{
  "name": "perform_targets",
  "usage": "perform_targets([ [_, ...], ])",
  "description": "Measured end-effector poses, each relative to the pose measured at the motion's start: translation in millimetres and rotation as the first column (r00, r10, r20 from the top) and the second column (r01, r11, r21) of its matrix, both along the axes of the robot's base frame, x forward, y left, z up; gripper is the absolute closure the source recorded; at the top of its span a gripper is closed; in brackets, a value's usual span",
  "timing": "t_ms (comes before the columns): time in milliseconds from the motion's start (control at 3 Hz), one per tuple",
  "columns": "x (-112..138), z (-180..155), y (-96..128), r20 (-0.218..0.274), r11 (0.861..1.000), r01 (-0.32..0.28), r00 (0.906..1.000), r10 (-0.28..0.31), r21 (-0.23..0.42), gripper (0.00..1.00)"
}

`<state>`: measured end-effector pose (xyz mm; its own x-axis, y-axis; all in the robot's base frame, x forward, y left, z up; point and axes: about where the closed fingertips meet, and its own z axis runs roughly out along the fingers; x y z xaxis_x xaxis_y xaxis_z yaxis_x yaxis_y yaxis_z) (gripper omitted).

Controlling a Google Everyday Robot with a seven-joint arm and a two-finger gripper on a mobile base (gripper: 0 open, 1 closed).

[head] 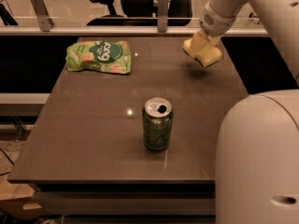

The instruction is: Pick sponge

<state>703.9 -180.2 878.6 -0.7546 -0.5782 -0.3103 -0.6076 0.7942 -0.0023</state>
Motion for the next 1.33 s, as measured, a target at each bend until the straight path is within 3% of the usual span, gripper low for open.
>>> perform_targets([
  [667, -10.1, 66.9, -14.7, 0.123, 1.000, -0.020, 0.9922, 0.019, 0.005, 1.00],
  [1333, -13.8, 108.9, -2.9, 0.196, 0.998, -0.061, 0.9788, 0.061, -0.010, 1.00],
])
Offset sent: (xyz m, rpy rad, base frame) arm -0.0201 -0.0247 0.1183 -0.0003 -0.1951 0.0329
